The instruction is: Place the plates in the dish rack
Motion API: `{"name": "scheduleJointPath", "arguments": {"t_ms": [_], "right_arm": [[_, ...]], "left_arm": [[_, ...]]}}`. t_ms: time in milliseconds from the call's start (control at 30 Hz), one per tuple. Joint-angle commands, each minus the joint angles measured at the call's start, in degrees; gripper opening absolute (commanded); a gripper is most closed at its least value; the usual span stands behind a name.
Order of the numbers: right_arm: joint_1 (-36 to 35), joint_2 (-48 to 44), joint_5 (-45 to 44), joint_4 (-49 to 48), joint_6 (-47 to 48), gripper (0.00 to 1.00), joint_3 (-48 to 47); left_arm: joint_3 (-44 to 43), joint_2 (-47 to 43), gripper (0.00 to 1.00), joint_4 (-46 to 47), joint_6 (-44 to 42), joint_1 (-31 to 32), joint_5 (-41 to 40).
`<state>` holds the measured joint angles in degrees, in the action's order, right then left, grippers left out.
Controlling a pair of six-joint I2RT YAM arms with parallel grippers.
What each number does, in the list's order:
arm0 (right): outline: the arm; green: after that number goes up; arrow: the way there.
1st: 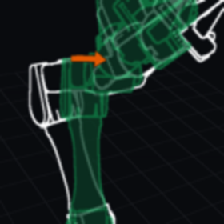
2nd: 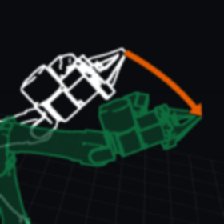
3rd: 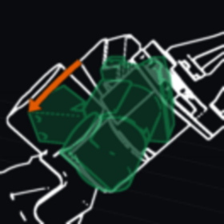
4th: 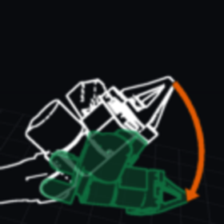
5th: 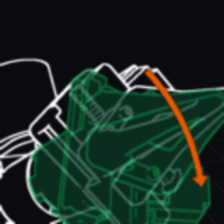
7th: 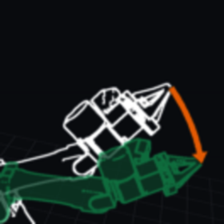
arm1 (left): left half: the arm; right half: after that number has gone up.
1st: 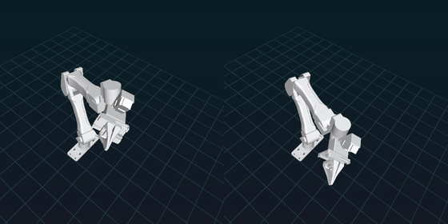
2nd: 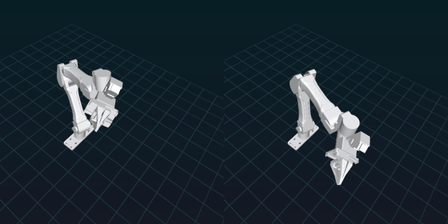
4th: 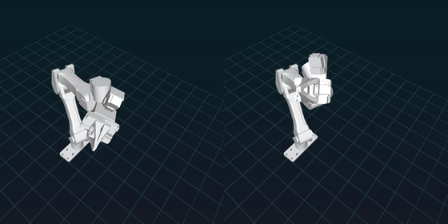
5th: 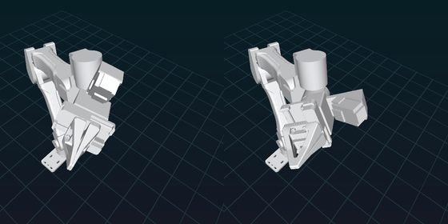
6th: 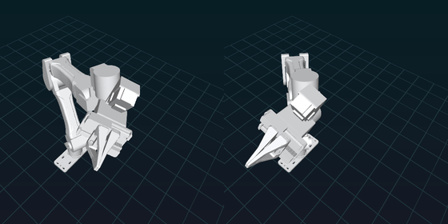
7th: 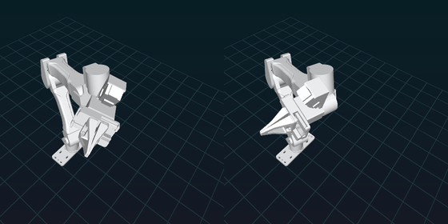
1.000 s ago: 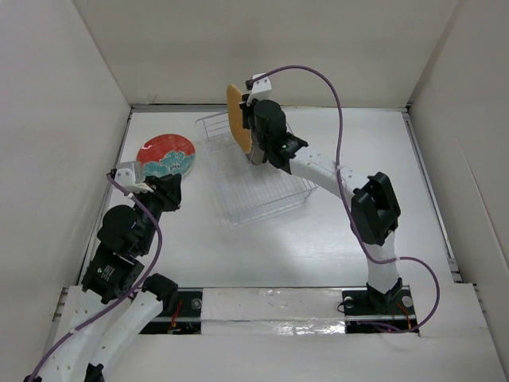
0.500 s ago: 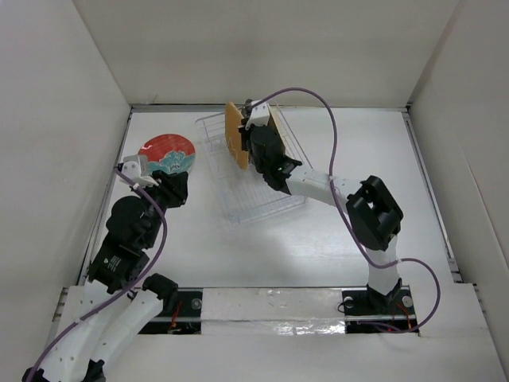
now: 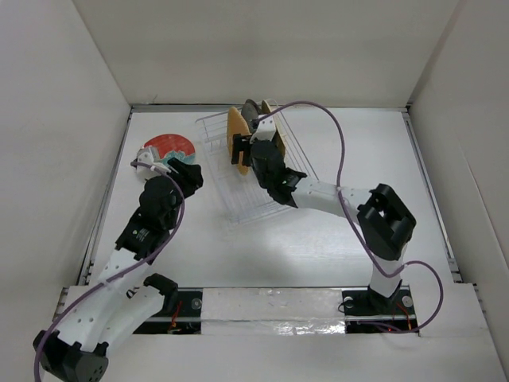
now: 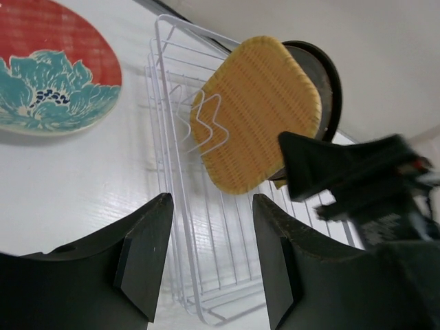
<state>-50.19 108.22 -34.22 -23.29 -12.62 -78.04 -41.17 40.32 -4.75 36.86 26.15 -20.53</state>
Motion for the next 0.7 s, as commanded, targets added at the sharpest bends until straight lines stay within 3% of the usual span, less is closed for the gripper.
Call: {"name": "scheduleJointPath", "arguments": {"t_ms": [0,200,267,300,333,367,400,467,533,567,633,667], "right_arm": [[-0.08,-8.02,2.22,1.48,-4.42,0.83,-1.06],[-0.08,-20.23,5.48,5.36,-6.09,0.87,3.85],[-0.08,-25.33,6.27,6.15,-7.24,0.81,7.45],[-0.08,-27.0,6.53,6.41,-7.76,0.68,8.68],[-0.08,-30.23,7.66,6.85,-8.81,0.24,11.39],[-0.08,-30.27,8.37,7.11,-9.34,0.08,11.42],[-0.08,-33.4,8.9,7.38,-9.87,0.0,14.2],[-0.08,-36.4,11.88,7.12,-12.15,0.0,17.47],[-0.08,-40.1,15.3,6.24,-14.44,0.0,22.3],[-0.08,-41.15,16.28,6.15,-15.06,0.05,23.62],[-0.08,-43.7,19.17,5.71,-15.76,0.18,27.32],[-0.08,-44.41,20.23,5.71,-15.77,0.34,28.28]], "left_arm": [[1.09,3.0,0.47,7.04,4.36,-0.83,-3.37],[0.65,11.52,0.42,8.35,8.21,-6.79,-1.54],[2.4,12.86,0.41,11.42,9.36,-10.57,2.85],[2.84,14.6,0.36,12.13,9.63,-12.77,4.43],[3.2,16.53,0.21,11.96,10.24,-17.23,6.28],[3.29,16.55,0.21,11.79,10.51,-19.36,6.91],[3.63,18.03,0.09,11.7,10.69,-21.39,7.69],[5.47,19.18,0.0,12.83,11.3,-27.54,10.51],[6.62,21.72,0.0,13.54,11.91,-31.84,14.36],[6.97,22.95,0.0,13.8,11.66,-35.17,14.99],[6.72,27.08,0.14,13.89,10.87,-37.22,15.61],[6.28,28.66,0.22,14.33,9.99,-38.53,15.87]]}}
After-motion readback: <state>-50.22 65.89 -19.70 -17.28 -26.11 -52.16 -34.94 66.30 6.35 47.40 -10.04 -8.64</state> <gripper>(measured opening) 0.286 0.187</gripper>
